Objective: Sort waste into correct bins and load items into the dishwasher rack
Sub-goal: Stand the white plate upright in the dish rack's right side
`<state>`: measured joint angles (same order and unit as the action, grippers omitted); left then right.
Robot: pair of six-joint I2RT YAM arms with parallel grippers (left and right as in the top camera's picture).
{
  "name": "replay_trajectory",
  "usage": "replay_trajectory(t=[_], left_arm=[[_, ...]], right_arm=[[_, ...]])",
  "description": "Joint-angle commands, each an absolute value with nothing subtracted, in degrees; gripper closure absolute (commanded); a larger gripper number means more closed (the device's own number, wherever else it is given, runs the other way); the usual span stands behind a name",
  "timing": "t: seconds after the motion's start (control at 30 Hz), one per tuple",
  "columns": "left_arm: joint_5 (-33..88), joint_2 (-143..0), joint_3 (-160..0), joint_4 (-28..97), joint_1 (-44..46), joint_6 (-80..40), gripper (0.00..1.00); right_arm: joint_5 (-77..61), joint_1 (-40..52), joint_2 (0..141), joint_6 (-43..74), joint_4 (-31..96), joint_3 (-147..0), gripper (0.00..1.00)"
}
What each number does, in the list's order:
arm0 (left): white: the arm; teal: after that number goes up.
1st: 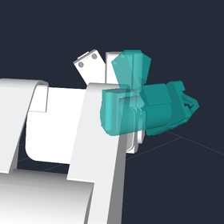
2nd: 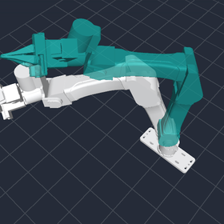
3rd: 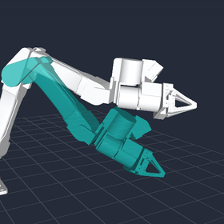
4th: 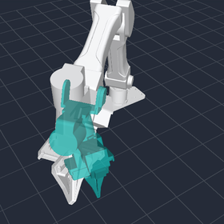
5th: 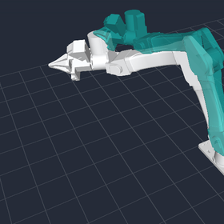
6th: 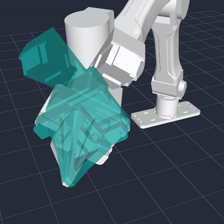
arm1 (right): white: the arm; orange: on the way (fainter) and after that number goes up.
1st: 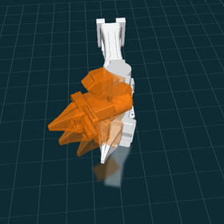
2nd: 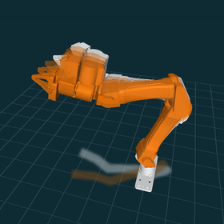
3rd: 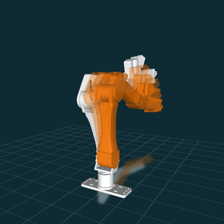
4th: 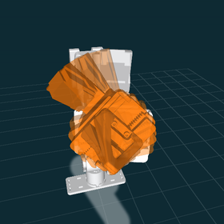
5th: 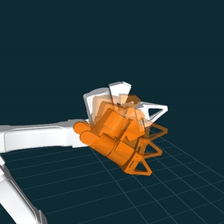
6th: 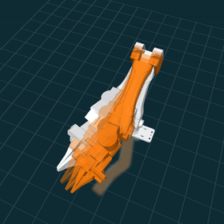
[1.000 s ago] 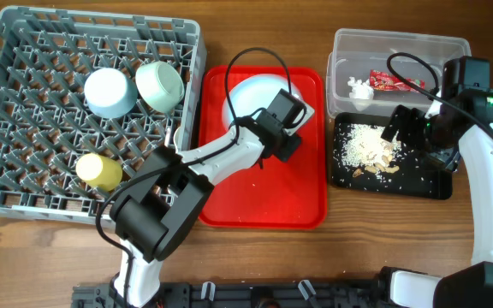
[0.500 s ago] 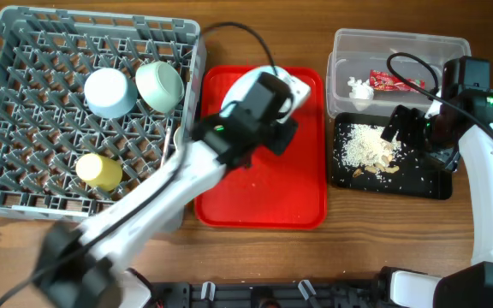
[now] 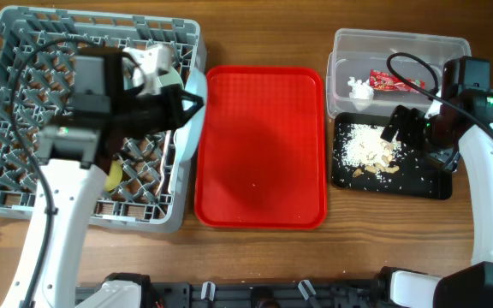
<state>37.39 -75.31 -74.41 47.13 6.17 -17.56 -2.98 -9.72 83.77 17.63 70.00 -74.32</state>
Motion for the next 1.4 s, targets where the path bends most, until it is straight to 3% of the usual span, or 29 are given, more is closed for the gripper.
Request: replay_trajectory(t=[0.0,0.23,0.53,0.57,0.67,0.7,0.73,0.87,1.0,1.1,1.17,1.2,1.37], left_arm=[[49.30,-76.75,-74.15,49.19,0.47,-16.91,0.96],[48.95,-81.28,-74.15,53.71,-3.95,-11.94,0.96],[31.38,-87.02,-74.13,54.96,-4.40,-11.97,0.96],[31.38,-87.02,-74.15,54.94,-4.40,-11.97,0.91],[31.42,-87.00,-74.17,53.80,-4.40,-11.99,0.18],[31.42,-86.74,-74.28,53.60,-4.40,-11.99,0.06],[31.42,-86.24,-74.37,53.36,-4.40,-11.97,0.00],[29.32,-82.13,-75.50,50.76,-4.40,-11.94,0.00],[8.14,-79.70,-75.50,53.15,-4.40,-13.74,0.00],[-2.96,-79.88,-75.44,58.43,-4.40,-18.96,0.00],[-3.07,-79.88,-75.44,61.98,-4.40,-18.94,0.00],[-2.87,-79.88,-75.42,65.01,-4.38,-19.62,0.00],[-2.85,-71.53,-66.70,64.60,-1.10,-19.79,0.00]], right_arm=[[-3.53,-9.87,82.65,16.53,70.17,-75.31,0.00],[-3.53,-9.87,82.65,16.53,70.19,-75.31,0.00],[-3.55,-9.87,82.65,16.51,70.08,-75.31,0.00],[-3.55,-9.87,82.65,16.47,69.93,-75.31,0.00],[-3.55,-9.87,82.65,14.98,69.60,-75.31,0.00],[-3.53,-9.82,82.65,14.90,69.25,-75.31,0.00],[-3.81,-9.82,82.63,14.76,68.29,-75.31,0.00],[-8.19,-8.45,81.65,12.80,60.93,-75.33,0.00],[-10.35,-1.30,78.83,7.77,49.74,-75.33,0.00],[-7.31,2.85,79.31,10.39,44.84,-75.33,0.00],[-7.11,3.49,80.47,12.01,45.98,-75.31,0.02],[-7.11,3.46,80.86,12.40,48.64,-75.31,0.09],[-5.72,3.49,77.03,13.69,54.87,-73.95,0.09]])
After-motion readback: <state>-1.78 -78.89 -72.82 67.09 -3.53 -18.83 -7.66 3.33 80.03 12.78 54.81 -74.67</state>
